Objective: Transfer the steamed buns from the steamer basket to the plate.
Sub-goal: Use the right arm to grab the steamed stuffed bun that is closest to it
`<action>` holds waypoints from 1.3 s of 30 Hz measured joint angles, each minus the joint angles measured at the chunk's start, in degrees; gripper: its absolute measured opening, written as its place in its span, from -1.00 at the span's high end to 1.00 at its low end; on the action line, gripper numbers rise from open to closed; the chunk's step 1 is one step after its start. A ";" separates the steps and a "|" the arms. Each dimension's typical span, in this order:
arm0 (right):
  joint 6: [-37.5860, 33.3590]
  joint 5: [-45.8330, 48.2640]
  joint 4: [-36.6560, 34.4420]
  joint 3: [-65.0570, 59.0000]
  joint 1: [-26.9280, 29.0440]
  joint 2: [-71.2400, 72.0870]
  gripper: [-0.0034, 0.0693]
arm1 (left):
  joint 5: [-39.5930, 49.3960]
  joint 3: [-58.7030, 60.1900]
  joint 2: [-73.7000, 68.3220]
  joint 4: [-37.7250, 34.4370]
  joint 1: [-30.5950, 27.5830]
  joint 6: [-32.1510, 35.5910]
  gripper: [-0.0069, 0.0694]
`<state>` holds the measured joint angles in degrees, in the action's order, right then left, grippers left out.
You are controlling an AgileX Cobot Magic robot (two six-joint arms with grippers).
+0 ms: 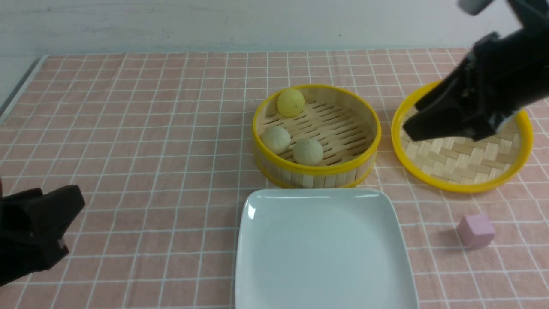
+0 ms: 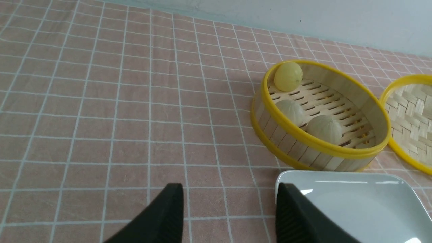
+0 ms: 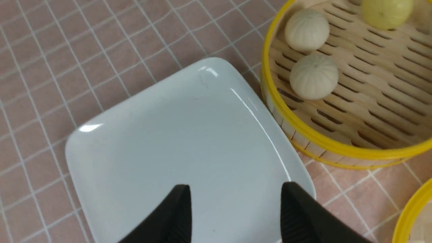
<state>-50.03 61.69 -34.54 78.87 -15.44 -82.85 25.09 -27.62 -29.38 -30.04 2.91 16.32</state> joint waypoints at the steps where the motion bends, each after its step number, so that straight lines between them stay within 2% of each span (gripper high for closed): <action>1: 1.04 -0.95 2.12 1.30 -1.74 -1.66 -0.11 | 0.31 0.00 0.00 -0.05 0.00 0.14 -0.20; 3: 5.34 -4.07 6.57 3.59 -5.09 -6.01 -0.11 | 1.32 0.00 0.00 -0.05 0.00 0.27 -0.19; 10: 9.84 -7.69 10.75 10.58 -8.84 -17.11 -0.11 | 3.33 0.00 0.00 -0.05 0.00 0.28 -0.17; 18: 13.90 -3.90 14.44 21.62 -9.26 -29.50 -0.11 | 3.75 0.00 0.00 -0.05 0.00 0.33 -0.17; 26: 15.62 -3.28 14.95 30.15 -9.40 -36.81 -0.11 | 3.88 0.00 0.00 -0.05 0.00 0.33 -0.17; 39: 15.69 -8.25 15.38 31.08 -9.40 -42.78 -0.11 | 3.94 0.00 0.00 -0.05 0.00 0.33 -0.17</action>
<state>-34.34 53.44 -19.16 109.94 -24.83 -125.63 29.03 -27.62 -29.38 -30.09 2.91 16.65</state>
